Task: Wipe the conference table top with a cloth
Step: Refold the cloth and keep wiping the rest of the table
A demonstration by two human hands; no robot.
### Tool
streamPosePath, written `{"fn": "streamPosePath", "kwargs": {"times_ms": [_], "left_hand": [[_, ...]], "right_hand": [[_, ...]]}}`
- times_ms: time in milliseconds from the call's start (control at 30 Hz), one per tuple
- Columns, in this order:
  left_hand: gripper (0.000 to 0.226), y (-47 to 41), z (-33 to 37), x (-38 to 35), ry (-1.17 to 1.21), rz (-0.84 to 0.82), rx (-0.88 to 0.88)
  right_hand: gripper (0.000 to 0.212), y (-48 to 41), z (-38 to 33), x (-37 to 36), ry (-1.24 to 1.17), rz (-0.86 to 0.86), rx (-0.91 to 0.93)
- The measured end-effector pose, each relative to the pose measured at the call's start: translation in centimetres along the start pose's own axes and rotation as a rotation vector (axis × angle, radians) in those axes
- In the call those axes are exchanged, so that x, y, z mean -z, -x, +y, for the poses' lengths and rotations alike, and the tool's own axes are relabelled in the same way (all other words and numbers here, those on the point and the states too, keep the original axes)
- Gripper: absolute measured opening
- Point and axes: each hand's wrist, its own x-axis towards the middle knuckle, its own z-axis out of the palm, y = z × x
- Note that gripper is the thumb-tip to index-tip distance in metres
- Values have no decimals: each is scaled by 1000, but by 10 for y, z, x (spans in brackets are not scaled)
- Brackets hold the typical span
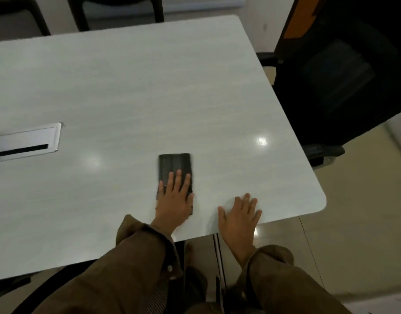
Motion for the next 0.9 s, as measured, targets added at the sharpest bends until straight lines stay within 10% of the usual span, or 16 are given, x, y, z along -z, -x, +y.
{"fn": "streamPosePath", "kwargs": {"times_ms": [133,233,433,667,900], "left_hand": [[59,17,-57,-14,-183,-6,-585],[59,-2,-121,2,-192,18,-705],[64,-133,-183,46,-159,38,-467],[62,-242,-94,58,10,174,138],[64,-188,-21,30,-8,142,-28]], "right_hand": [[54,-11,-18,-39,-104,292,-174],[52,-18,-27,-53,-90,430,-237],[49,-23,-28,-66,-68,588,-254],[47,-25,-26,-71,-60,638,-254],[48,-25,-23,-71,-106,634,-243]]}}
